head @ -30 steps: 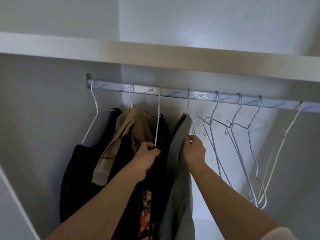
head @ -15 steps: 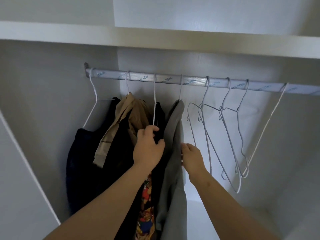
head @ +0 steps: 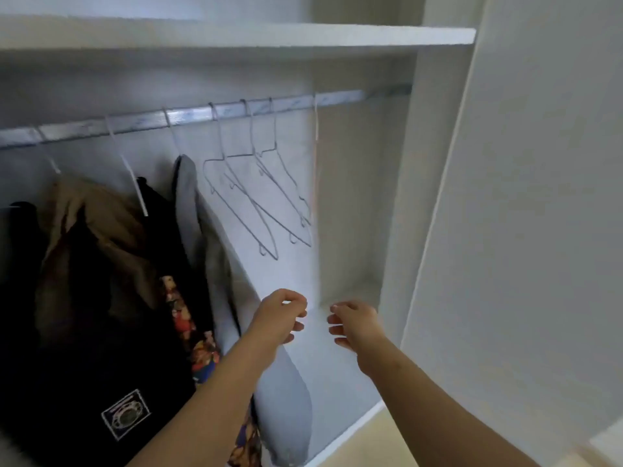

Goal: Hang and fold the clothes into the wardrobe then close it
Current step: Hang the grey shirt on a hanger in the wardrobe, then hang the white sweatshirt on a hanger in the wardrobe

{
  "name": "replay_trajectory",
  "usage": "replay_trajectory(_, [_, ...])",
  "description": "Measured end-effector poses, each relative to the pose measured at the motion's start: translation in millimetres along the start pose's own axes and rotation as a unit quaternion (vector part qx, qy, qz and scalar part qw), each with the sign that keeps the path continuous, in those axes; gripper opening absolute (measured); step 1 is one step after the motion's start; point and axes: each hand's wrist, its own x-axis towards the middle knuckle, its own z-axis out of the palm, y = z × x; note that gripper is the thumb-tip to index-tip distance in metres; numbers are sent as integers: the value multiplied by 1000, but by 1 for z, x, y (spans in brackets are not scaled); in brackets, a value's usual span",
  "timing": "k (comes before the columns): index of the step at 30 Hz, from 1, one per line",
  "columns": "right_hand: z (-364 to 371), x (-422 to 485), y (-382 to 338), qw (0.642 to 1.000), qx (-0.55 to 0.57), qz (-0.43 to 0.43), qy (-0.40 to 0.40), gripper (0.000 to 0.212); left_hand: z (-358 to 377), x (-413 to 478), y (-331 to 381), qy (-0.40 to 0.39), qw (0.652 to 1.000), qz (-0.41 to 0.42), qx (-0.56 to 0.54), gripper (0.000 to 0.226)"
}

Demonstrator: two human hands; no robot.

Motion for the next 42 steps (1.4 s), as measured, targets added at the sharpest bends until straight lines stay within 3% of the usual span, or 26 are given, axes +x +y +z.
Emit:
replay_trajectory(5, [-102,-72,74,984,68,75,146,19,95,-60,-32,-192,978,-25,80,8])
replay_trajectory(9, [-183,-156,126,953,137,92,255,16,179,-126,-54,-301,947,-7,110,9])
replay_trajectory(18, [-328,-430,273,818,266,134,493,17,343,-378,-130,-519,831,20,199,7])
replay_trajectory(24, [-390,-627,376,707,324,171,604,14,420,-578,-189,-605,762,-9,232,13])
replay_trajectory(31, [-427,-775,461,595,398,198,669,13,486,-724,-242,-653,693,-7,304,13])
replay_trajectory(36, [-470,-834,504,546,438,205,685,11,548,-795,-268,-674,654,2,343,14])
replay_trajectory(42, [-579,-887,546,508,461,204,699,17,660,-879,-282,-685,629,12,366,14])
